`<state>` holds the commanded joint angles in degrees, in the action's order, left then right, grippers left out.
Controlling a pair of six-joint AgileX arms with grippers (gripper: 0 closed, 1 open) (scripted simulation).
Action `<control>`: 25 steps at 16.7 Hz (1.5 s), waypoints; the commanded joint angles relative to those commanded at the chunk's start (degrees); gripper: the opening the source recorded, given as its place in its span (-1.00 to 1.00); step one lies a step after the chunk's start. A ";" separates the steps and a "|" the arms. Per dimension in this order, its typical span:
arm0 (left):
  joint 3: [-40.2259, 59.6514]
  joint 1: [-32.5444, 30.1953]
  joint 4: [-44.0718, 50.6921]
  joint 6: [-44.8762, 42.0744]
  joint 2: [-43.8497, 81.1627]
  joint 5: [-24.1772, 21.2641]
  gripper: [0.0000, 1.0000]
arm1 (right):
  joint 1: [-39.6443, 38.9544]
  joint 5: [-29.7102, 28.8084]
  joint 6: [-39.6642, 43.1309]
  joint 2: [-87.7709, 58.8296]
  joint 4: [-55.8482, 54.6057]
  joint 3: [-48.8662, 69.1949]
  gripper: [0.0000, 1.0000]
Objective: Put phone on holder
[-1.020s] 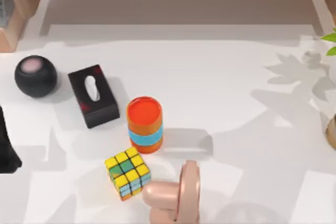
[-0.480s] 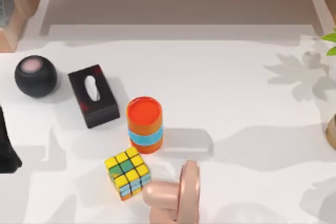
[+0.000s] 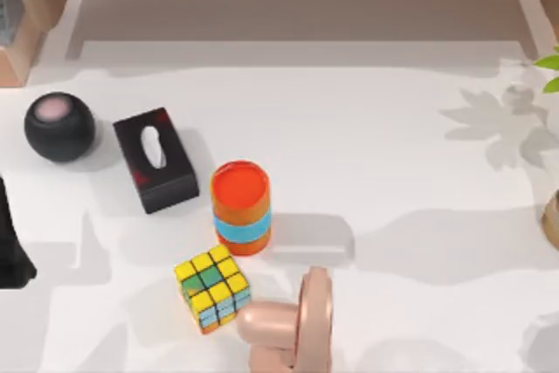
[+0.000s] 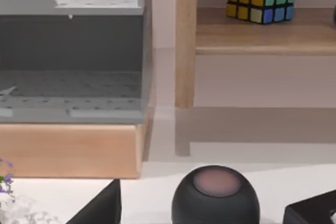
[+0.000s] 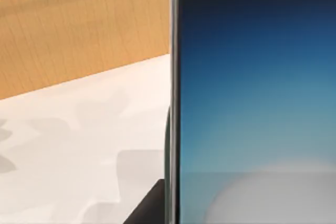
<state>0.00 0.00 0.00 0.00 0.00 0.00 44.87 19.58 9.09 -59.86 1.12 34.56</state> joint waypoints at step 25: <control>0.00 0.00 0.00 0.00 0.00 0.00 1.00 | -3.90 -3.64 -1.98 -13.35 -11.82 2.10 -0.40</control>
<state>0.00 0.00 0.00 0.00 0.00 0.00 40.97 15.94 7.11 -73.21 -10.70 36.66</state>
